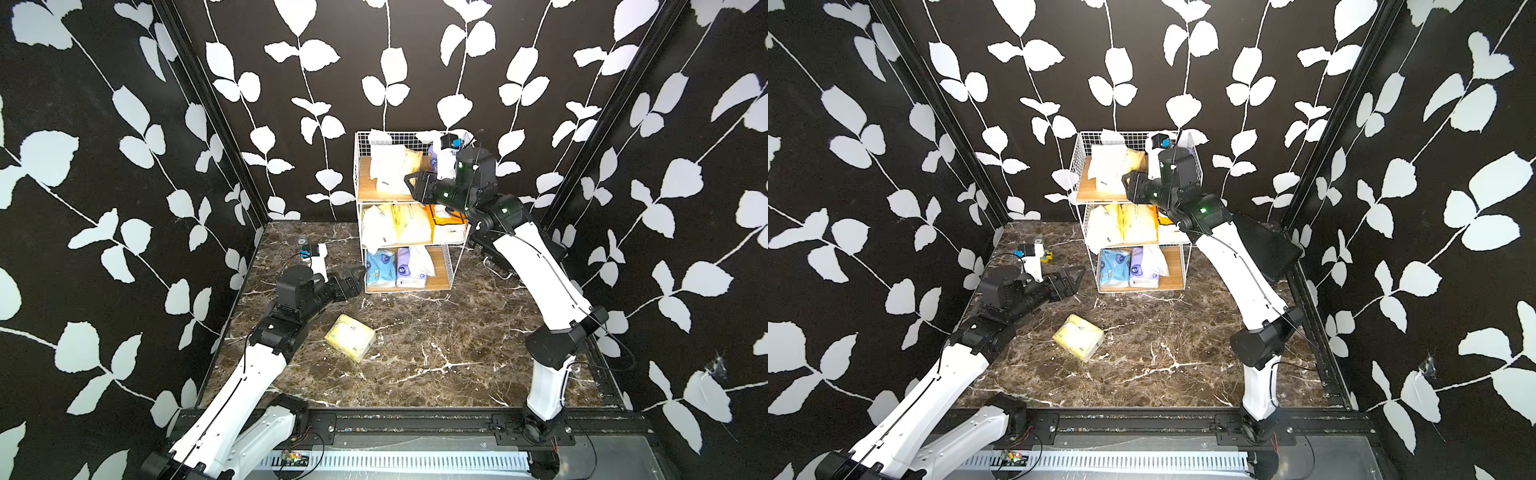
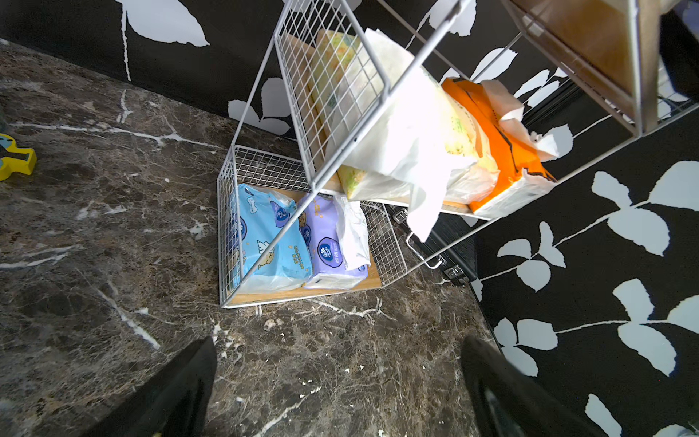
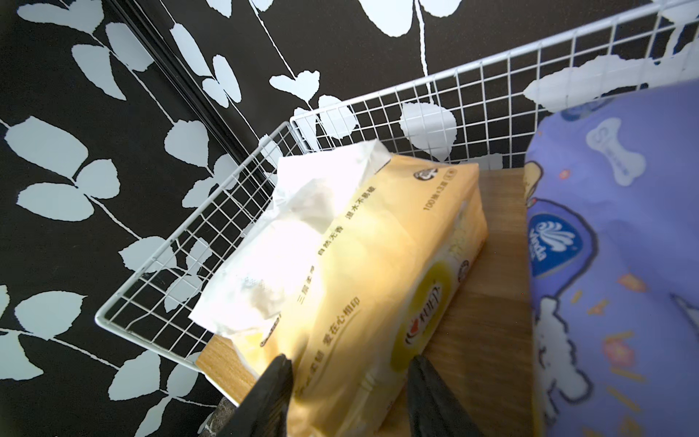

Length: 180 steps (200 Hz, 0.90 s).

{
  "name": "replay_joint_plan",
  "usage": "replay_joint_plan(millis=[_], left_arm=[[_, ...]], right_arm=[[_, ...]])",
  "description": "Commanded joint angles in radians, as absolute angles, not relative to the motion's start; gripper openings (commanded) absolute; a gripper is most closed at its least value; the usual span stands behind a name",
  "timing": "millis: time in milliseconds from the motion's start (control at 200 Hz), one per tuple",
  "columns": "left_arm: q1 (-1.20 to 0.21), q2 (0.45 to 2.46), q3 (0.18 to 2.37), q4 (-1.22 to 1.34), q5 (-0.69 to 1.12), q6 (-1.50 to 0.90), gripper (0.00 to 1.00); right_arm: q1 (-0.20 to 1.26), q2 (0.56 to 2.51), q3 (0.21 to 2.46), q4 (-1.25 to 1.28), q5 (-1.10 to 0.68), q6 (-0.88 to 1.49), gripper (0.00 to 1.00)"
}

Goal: Remove the tissue boxes from the shelf
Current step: Pick up a box of tissues from the shelf.

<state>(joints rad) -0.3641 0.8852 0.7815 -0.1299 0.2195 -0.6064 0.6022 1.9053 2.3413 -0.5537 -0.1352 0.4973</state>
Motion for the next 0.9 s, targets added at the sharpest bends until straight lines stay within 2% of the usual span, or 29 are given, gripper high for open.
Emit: replay_joint_plan(millis=[0, 180, 460, 660, 700, 780, 895], left_arm=[[-0.37, 0.884, 0.781, -0.113, 0.226, -0.599, 0.99], [-0.37, 0.9, 0.793, -0.095, 0.244, -0.601, 0.99], [-0.37, 0.94, 0.833, -0.1, 0.26, -0.577, 0.99], [-0.37, 0.933, 0.831, -0.103, 0.264, -0.574, 0.99], [-0.37, 0.931, 0.83, -0.103, 0.264, -0.574, 0.99], [-0.37, 0.928, 0.83, -0.104, 0.264, -0.575, 0.99], [-0.37, 0.927, 0.834, -0.113, 0.262, -0.574, 0.99]], right_arm=[[0.609, 1.871, 2.322, -0.464, -0.146, 0.521, 0.53], [0.589, 1.876, 2.345, -0.445, -0.181, 0.564, 0.56], [0.588, 1.919, 2.361, -0.48, -0.161, 0.564, 0.56], [0.593, 1.931, 2.346, -0.492, -0.125, 0.553, 0.51], [0.592, 1.93, 2.342, -0.493, -0.115, 0.547, 0.49], [0.594, 1.928, 2.336, -0.486, -0.107, 0.542, 0.37], [0.594, 1.926, 2.342, -0.465, -0.129, 0.532, 0.08]])
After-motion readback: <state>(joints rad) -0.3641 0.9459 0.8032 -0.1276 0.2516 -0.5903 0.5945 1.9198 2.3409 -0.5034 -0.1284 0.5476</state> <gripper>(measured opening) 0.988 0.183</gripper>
